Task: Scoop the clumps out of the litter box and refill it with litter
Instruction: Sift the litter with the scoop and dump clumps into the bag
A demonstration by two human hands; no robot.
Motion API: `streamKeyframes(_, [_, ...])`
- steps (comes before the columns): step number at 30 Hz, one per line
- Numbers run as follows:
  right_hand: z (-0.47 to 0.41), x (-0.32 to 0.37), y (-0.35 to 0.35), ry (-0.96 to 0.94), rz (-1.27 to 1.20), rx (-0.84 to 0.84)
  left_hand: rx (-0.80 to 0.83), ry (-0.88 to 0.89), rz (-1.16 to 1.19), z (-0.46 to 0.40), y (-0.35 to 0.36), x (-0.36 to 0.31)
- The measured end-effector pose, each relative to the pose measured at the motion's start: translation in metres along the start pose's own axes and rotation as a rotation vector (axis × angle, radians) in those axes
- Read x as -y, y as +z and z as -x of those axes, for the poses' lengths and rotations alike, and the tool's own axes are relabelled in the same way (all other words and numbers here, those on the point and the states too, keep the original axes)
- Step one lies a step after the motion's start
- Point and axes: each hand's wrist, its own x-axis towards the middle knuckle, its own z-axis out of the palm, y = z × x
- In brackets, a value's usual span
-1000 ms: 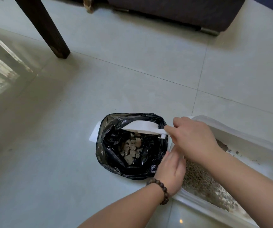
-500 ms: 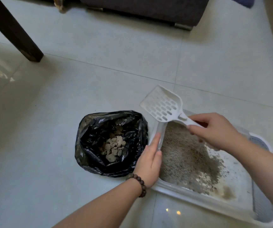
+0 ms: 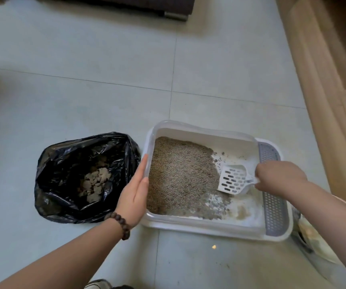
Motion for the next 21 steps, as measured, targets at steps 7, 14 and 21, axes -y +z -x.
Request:
streamKeyframes(7, [-0.037,0.015,-0.012,-0.164,-0.142,-0.033,0.027,-0.035,0.014,0.002,0.000,-0.004])
streamKeyframes(14, [-0.064,0.083,-0.024,-0.334,-0.358,-0.048,0.047,-0.027,0.018,0.001,-0.001,-0.010])
streamKeyframes(21, [-0.075,0.112,-0.018,-0.410,-0.577,-0.110,0.055,-0.042,0.003,0.000,-0.004,-0.010])
